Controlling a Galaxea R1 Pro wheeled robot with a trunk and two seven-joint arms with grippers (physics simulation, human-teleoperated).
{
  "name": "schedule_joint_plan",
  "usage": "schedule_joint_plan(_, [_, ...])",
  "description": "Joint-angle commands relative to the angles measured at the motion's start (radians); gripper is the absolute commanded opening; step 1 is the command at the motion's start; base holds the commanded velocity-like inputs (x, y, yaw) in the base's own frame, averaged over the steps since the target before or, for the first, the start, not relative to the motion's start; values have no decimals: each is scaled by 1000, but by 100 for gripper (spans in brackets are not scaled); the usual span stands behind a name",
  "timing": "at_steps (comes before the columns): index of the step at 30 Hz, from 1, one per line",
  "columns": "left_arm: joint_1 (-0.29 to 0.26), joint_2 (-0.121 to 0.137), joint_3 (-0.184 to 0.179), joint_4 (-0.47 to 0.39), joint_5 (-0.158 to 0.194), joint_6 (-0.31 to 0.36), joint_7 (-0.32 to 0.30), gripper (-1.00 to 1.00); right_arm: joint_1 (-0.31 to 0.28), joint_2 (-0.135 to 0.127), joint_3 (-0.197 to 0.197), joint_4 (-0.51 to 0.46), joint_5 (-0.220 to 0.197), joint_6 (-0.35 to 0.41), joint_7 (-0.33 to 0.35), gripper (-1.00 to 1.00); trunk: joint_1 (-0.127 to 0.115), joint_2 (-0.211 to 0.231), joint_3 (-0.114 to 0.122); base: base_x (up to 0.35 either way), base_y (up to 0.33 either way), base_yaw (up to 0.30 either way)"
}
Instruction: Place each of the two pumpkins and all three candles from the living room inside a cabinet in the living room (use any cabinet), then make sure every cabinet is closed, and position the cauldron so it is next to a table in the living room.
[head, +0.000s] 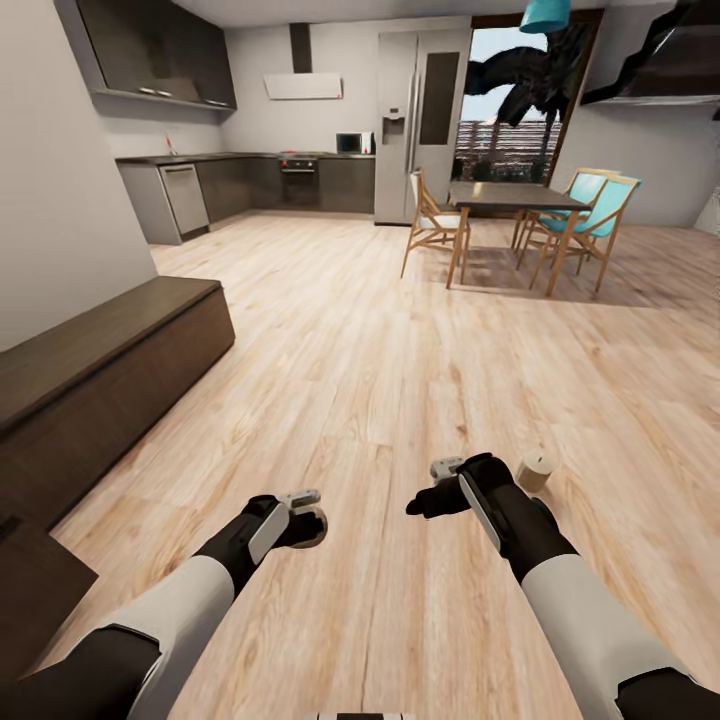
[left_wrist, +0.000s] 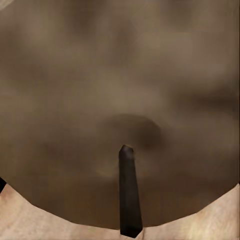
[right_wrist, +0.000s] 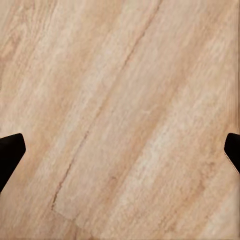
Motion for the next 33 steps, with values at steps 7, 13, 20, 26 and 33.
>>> schedule_joint_plan(7, [0, 1, -7, -3, 11, 3, 7, -100, -1, 0, 2, -1, 4, -3, 2, 100, -3, 1, 37, 0, 0, 0])
schedule_joint_plan(13, [0, 1, -7, -3, 11, 3, 7, -100, -1, 0, 3, -1, 4, -4, 2, 100, -6, 3, 70, 0, 0, 0])
schedule_joint_plan(20, [0, 1, -7, -3, 11, 3, 7, -100, -1, 0, 3, -1, 4, -3, 2, 100, -9, 4, 108, 0, 0, 0])
schedule_joint_plan(26, [0, 0, -7, -2, 11, 4, 7, -100, -1, 0, 4, -1, 4, -2, 3, 100, -10, 5, 129, 0, 0, 0])
schedule_joint_plan(33, [0, -2, -8, -2, 11, 3, 8, -100, -1, 0, 2, -1, 4, -2, 4, 100, -12, 6, 145, 0, 0, 0])
